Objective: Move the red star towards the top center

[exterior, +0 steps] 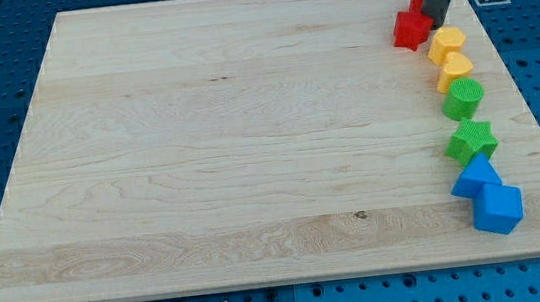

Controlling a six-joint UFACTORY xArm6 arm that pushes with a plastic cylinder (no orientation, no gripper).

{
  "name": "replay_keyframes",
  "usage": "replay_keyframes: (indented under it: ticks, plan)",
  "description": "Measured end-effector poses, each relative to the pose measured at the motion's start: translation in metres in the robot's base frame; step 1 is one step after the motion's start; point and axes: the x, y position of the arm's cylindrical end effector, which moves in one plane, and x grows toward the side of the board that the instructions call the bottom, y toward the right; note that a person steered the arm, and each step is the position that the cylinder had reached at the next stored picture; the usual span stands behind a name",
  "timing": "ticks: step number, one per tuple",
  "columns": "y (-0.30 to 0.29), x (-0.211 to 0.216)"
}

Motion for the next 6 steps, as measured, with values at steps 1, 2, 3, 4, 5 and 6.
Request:
replay_keyframes:
  ticks: [1, 2, 3, 4, 5, 6]
  plan:
    - [0.006, 0.002]
    - [0.023, 0.002]
    - [0.018, 0.005]
    - [-0.014, 0.023]
    - [-0.036, 0.025]
    - [-0.056, 0.025]
